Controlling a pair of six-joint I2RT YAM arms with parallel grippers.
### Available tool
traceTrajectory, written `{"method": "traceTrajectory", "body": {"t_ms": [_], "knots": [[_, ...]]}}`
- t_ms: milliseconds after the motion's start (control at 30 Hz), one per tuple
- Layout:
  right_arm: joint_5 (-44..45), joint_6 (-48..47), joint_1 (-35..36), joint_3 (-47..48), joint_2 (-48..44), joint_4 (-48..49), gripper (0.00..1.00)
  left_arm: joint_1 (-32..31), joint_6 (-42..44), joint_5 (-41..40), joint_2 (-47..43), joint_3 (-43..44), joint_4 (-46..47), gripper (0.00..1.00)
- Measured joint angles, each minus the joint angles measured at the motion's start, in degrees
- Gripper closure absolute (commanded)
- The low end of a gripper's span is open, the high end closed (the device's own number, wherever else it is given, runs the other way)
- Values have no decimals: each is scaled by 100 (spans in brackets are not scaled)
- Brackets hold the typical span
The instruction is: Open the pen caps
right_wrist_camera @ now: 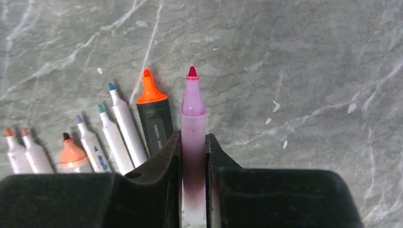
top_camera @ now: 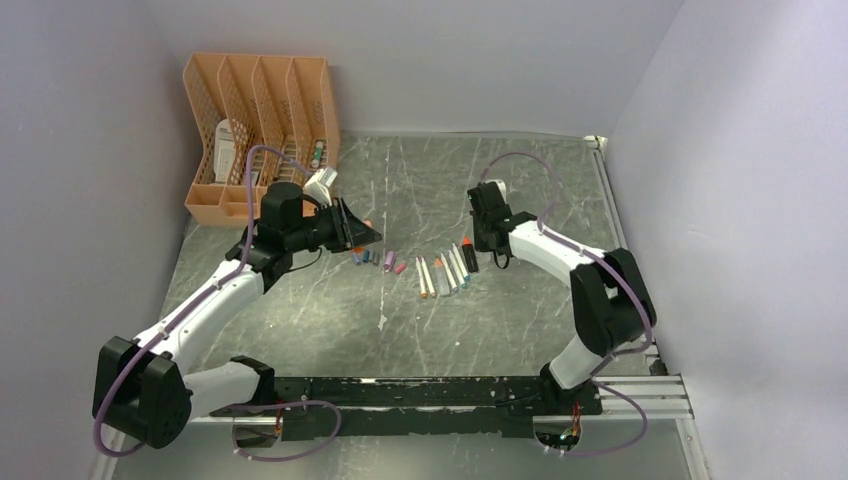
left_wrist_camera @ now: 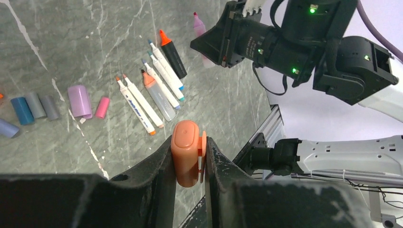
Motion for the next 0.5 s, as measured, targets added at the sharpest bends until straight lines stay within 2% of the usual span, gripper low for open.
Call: {"method": "traceTrajectory", "body": {"t_ms": [167, 400, 500], "knots": [[15, -125, -2, 131, 459, 37, 89, 0, 20, 0, 39, -35, -28, 92], [-63, -168, -2, 140, 745, 92, 68, 0, 22, -2, 111, -61, -17, 92], [-144, -186, -2, 140, 761, 140, 64, -2, 42, -55, 190, -76, -22, 92]]}}
